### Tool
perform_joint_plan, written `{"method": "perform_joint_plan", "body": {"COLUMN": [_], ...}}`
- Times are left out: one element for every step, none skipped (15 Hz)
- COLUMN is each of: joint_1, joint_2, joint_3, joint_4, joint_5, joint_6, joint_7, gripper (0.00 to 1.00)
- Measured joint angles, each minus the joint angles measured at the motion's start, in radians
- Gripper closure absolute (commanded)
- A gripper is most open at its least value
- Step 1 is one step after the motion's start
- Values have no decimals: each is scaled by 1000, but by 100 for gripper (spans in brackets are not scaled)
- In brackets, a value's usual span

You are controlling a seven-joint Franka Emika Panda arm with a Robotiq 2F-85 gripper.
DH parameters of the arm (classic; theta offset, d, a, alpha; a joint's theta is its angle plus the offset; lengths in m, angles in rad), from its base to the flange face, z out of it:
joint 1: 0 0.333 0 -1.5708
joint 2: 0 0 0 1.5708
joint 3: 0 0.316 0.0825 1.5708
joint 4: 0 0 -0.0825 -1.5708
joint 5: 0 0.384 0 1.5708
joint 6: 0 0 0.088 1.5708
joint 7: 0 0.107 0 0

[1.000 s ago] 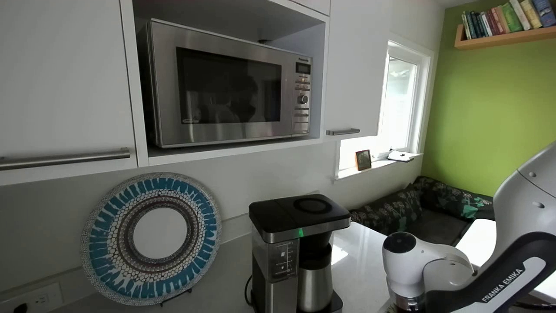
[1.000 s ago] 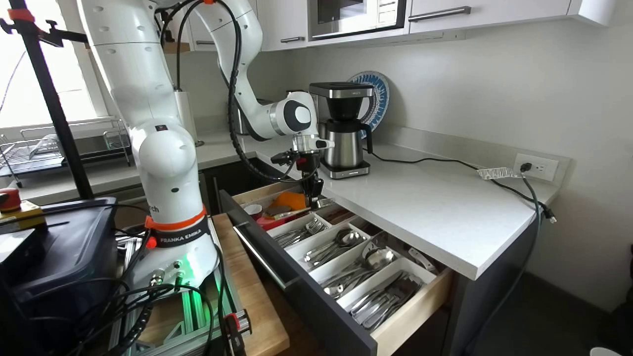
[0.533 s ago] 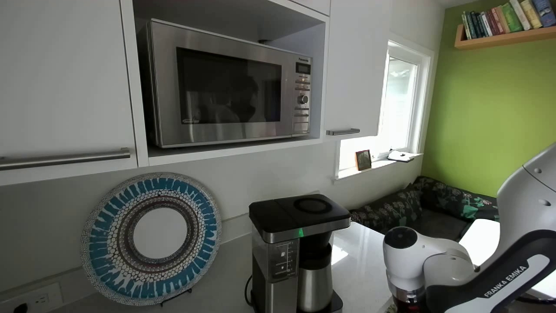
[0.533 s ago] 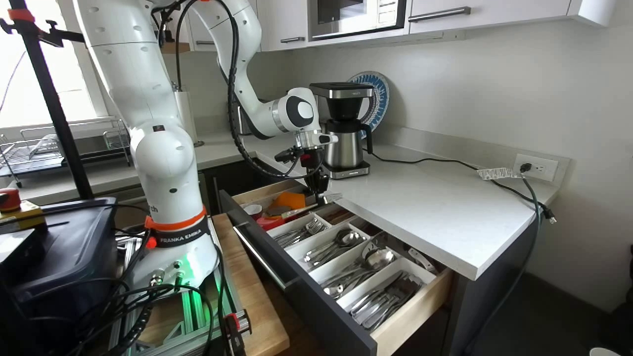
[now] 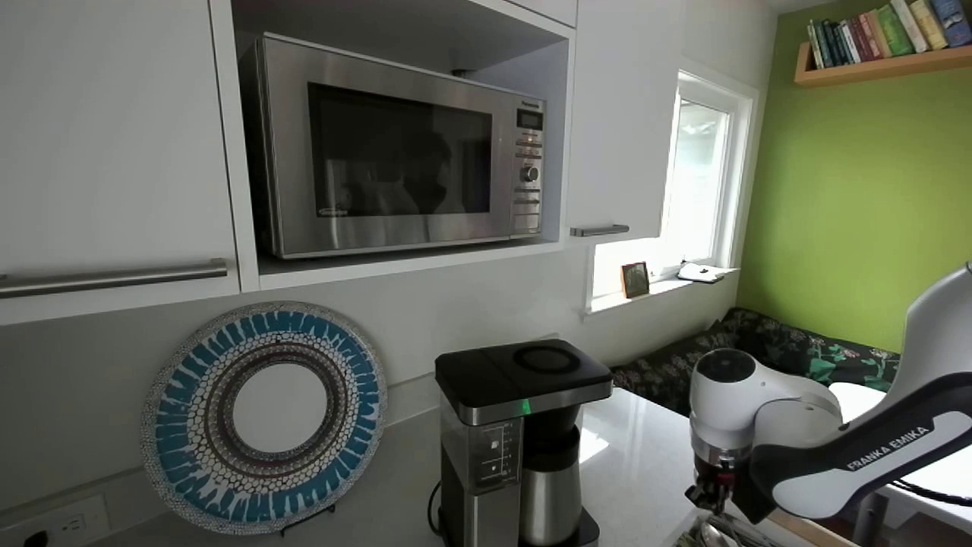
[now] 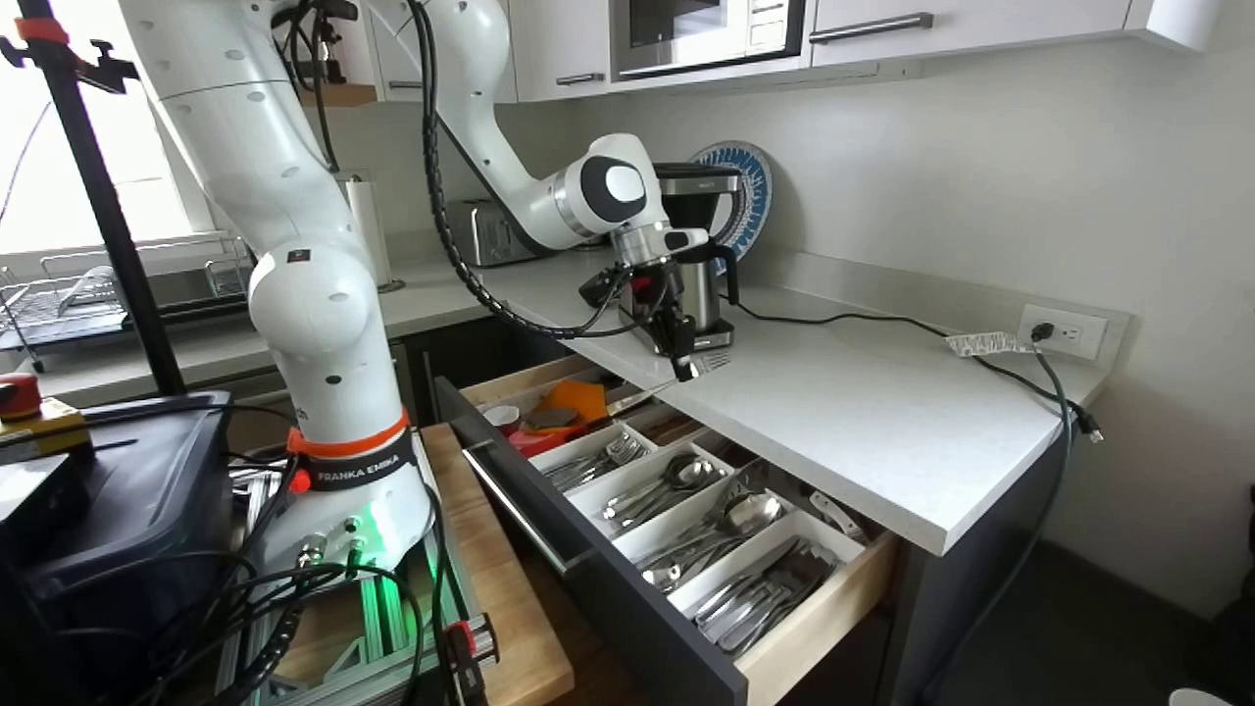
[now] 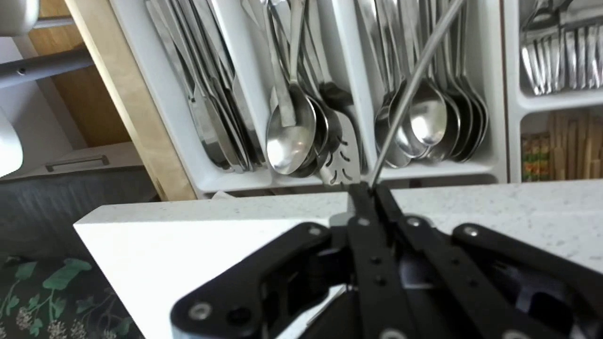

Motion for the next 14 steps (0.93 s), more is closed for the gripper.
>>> {"method": "perform_joint_plan", "body": {"joint_1": [-13, -25, -37, -47, -59, -70, -79, -85, -86, -86, -86, -86, -86, -86], "joint_2": [0, 1, 2, 2, 3, 5, 8, 11, 12, 13, 13, 13, 14, 18], "joint_3": [-7, -15, -22, -29, -35, -40, -44, -45, -46, -46, -46, -43, -39, -38], "joint_4": [8, 15, 21, 25, 30, 34, 37, 39, 40, 40, 40, 39, 37, 36], "joint_5": [5, 17, 35, 59, 86, 112, 127, 133, 136, 137, 138, 147, 167, 196], "joint_6": [22, 47, 75, 102, 128, 154, 172, 179, 181, 181, 181, 182, 188, 204], "joint_7": [0, 1, 1, 1, 2, 2, 2, 2, 2, 3, 3, -7, -16, -17], "gripper": [99, 99, 99, 99, 94, 94, 94, 94, 94, 99, 99, 99, 99, 99]}}
